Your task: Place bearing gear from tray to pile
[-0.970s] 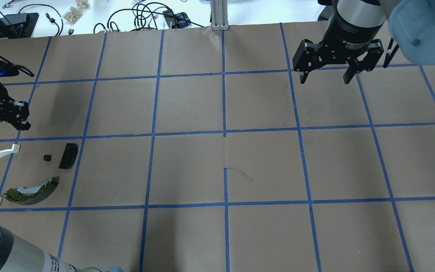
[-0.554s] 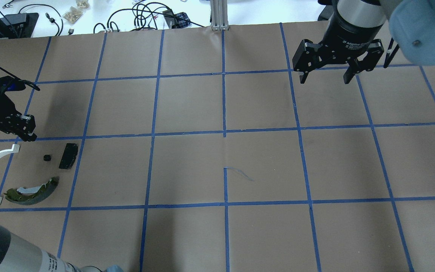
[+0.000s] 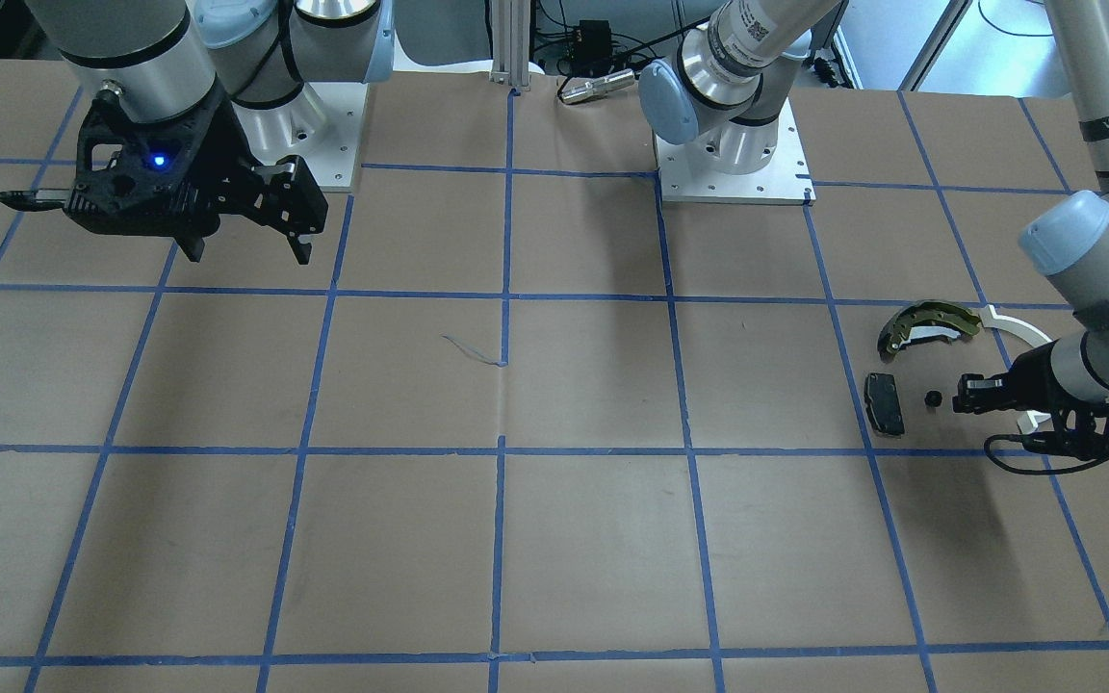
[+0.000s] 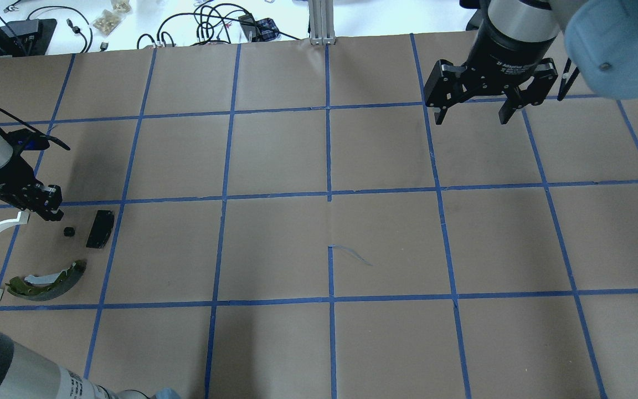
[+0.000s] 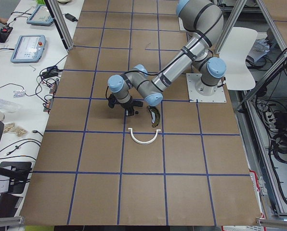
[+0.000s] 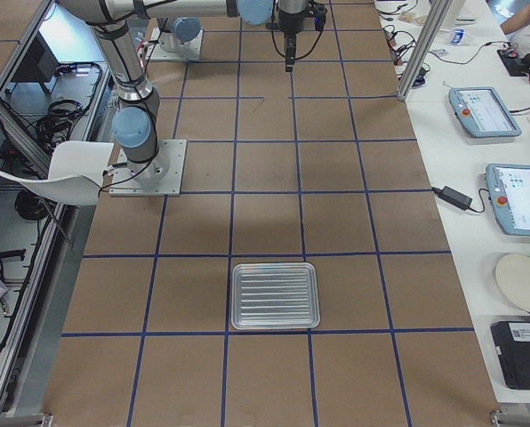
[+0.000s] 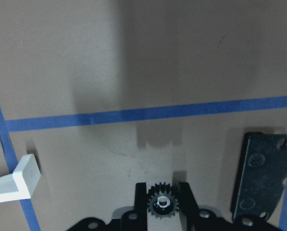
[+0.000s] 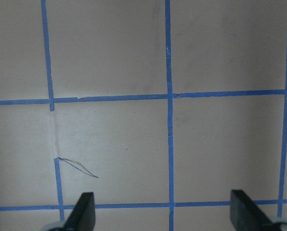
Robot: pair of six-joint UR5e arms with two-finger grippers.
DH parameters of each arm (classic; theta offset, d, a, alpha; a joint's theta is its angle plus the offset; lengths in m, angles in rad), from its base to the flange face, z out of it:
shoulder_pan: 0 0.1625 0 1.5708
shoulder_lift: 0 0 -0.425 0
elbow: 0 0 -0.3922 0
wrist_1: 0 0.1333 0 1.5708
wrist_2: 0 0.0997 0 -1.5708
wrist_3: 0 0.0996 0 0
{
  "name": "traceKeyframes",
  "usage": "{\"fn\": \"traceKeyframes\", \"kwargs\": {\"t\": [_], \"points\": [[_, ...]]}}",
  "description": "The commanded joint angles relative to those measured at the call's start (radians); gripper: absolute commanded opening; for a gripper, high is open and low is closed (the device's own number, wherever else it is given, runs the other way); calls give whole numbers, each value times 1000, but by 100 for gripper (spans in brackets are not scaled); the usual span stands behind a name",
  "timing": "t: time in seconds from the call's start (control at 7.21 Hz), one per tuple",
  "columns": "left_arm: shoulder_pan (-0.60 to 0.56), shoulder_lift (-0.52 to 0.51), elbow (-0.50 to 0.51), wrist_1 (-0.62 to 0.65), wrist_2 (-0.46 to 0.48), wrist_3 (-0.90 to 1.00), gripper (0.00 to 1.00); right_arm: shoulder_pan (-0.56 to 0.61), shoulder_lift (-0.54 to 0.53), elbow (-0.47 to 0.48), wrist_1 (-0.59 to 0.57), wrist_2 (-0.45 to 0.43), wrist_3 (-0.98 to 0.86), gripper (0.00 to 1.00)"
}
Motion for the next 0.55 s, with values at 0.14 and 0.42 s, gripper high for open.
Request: {"fn": "traceKeyframes", "kwargs": {"t": [0.14, 0.42], "points": [[21, 6, -37, 7, -4, 20, 0, 1, 0, 0, 0, -7, 2, 100], [21, 5, -39, 7, -4, 21, 0, 1, 1, 0, -1, -8, -1, 100]]}}
